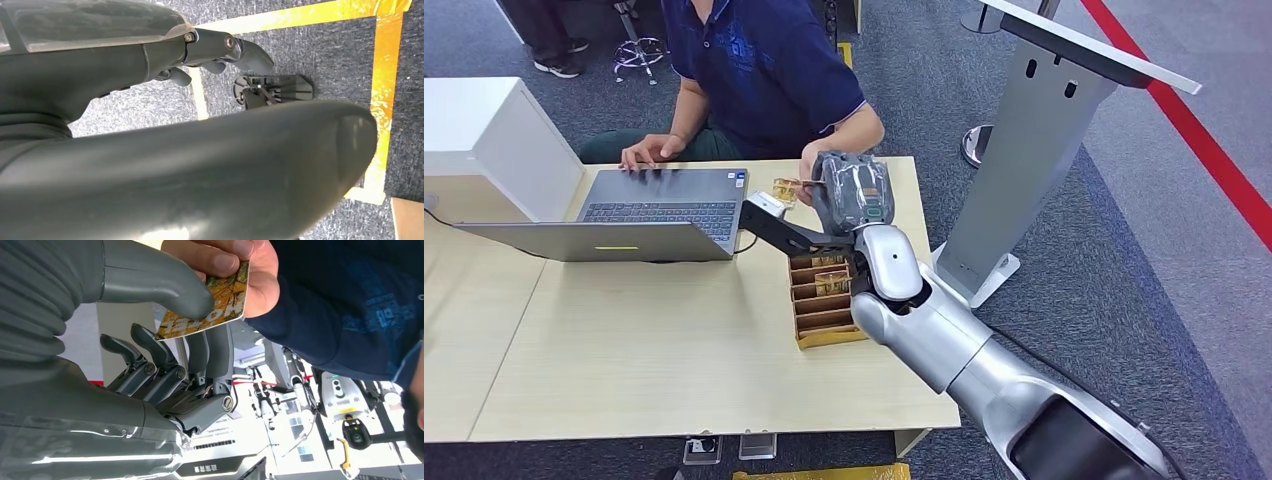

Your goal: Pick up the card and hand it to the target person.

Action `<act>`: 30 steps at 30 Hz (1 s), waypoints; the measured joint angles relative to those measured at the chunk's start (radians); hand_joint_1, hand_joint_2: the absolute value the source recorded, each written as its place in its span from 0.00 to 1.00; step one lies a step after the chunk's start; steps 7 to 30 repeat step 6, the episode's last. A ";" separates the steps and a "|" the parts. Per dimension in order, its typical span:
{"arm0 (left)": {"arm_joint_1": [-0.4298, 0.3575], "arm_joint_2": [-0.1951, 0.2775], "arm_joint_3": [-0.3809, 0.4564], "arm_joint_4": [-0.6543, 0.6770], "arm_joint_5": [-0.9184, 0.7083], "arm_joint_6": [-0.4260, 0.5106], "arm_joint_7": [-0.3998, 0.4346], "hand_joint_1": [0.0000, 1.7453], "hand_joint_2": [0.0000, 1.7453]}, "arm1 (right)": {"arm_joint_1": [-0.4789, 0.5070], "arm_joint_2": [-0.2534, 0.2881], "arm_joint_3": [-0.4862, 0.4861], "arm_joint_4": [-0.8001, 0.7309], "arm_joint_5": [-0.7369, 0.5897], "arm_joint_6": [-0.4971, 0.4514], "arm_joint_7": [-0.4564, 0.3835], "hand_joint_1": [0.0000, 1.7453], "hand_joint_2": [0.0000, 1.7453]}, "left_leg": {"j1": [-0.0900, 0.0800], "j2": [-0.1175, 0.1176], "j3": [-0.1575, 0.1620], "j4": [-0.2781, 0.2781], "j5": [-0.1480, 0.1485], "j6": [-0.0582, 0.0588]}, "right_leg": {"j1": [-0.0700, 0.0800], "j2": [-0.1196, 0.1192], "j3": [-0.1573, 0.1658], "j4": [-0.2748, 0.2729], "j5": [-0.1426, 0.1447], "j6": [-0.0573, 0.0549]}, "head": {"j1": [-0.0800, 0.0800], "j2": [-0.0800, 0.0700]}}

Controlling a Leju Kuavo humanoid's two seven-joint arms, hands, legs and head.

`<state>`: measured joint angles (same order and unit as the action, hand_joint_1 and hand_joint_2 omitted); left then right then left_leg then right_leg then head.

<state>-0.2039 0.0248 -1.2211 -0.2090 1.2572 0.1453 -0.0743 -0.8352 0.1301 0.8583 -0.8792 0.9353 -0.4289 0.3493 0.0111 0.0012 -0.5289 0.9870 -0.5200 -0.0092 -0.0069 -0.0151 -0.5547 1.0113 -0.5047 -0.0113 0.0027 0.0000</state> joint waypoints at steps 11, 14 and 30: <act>0.001 0.000 -0.004 0.000 -0.002 0.001 0.005 0.00 0.00 | 0.000 0.001 0.000 0.034 0.007 0.000 0.010 0.00 1.00 | 0.000 0.000 0.000 0.000 0.000 0.000 | 0.000 0.000 0.000 0.000 0.000 0.000 | 0.000 0.000; 0.001 0.000 -0.004 0.000 -0.002 0.001 0.005 0.00 0.00 | 0.000 0.001 0.000 0.034 0.007 0.000 0.010 0.00 1.00 | 0.000 0.000 0.000 0.000 0.000 0.000 | 0.000 0.000 0.000 0.000 0.000 0.000 | 0.000 0.000; 0.001 0.000 -0.004 0.000 -0.002 0.001 0.005 0.00 0.00 | 0.000 0.001 0.000 0.034 0.007 0.000 0.010 0.00 1.00 | 0.000 0.000 0.000 0.000 0.000 0.000 | 0.000 0.000 0.000 0.000 0.000 0.000 | 0.000 0.000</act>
